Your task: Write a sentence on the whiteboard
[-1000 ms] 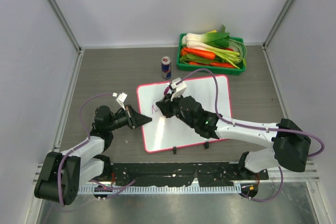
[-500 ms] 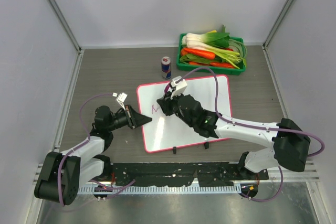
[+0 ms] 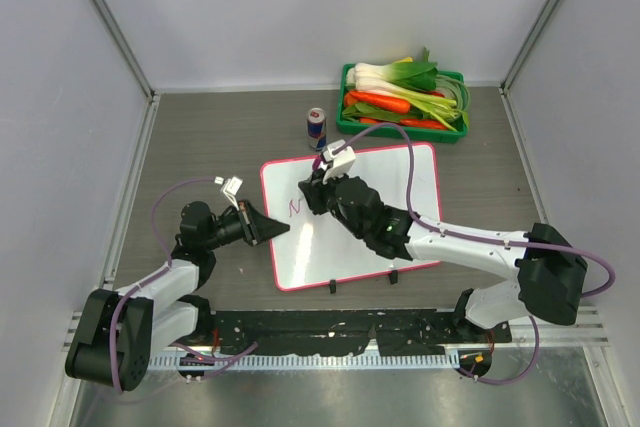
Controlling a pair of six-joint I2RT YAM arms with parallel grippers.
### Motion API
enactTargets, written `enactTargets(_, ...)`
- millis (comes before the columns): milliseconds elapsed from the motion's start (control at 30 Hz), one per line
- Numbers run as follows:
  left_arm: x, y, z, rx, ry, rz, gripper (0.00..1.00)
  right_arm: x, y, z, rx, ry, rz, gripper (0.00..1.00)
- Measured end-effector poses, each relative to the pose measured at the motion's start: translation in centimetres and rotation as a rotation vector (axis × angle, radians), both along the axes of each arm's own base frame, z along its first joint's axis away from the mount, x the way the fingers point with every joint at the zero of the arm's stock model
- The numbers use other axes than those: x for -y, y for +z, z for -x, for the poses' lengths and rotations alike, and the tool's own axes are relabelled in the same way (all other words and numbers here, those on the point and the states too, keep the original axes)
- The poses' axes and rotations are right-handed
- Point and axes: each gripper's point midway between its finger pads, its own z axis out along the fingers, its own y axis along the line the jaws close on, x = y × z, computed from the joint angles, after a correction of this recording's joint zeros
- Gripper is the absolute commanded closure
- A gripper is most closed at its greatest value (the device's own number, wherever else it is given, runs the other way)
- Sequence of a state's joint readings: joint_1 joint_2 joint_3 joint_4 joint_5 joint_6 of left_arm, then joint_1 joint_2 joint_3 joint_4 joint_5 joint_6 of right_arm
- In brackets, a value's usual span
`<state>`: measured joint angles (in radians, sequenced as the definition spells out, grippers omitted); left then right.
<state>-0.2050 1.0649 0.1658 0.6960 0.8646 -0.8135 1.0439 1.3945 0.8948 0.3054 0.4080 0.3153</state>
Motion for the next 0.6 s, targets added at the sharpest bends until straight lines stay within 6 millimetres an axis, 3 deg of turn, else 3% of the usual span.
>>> enactTargets(333,0.0,0.0,0.0,0.002,-0.002,0.0,1.0,0.1,0.2,0.1,0.003,0.007,-0.003,0.99)
enactTargets(600,0.2,0.1,0.1,0.008,-0.007,0.001,1.0,2.2,0.3,1.2,0.005,0.007,-0.034,0.99)
